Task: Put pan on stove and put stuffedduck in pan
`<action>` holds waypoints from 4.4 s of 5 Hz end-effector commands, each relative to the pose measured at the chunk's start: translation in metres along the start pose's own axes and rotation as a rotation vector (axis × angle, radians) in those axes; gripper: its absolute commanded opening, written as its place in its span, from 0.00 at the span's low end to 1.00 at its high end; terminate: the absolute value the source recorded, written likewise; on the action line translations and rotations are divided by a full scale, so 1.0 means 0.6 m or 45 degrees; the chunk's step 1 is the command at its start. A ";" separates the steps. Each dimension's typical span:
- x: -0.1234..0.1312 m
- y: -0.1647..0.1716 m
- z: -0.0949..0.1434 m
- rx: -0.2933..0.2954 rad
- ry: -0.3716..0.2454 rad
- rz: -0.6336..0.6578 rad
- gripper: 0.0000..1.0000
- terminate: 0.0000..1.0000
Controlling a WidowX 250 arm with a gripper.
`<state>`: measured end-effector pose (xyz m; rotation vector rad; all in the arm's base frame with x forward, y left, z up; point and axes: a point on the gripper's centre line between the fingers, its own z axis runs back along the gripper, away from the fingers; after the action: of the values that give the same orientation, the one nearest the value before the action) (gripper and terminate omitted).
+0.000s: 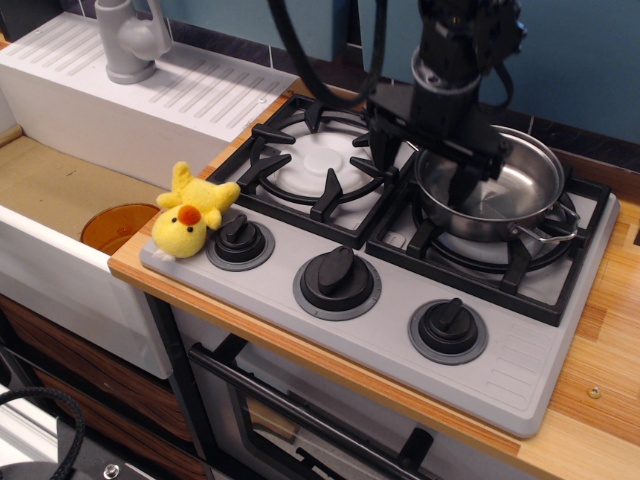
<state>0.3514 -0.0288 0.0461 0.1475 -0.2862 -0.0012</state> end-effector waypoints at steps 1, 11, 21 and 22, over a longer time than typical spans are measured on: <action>0.044 0.017 0.015 -0.029 -0.067 -0.024 0.00 0.00; 0.086 0.210 0.128 0.037 0.150 -0.067 0.00 0.00; 0.032 0.275 0.152 0.083 0.176 -0.137 1.00 0.00; 0.033 0.278 0.159 0.105 0.208 -0.227 1.00 0.00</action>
<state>0.3326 0.1244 0.1360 0.2201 -0.0256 -0.1545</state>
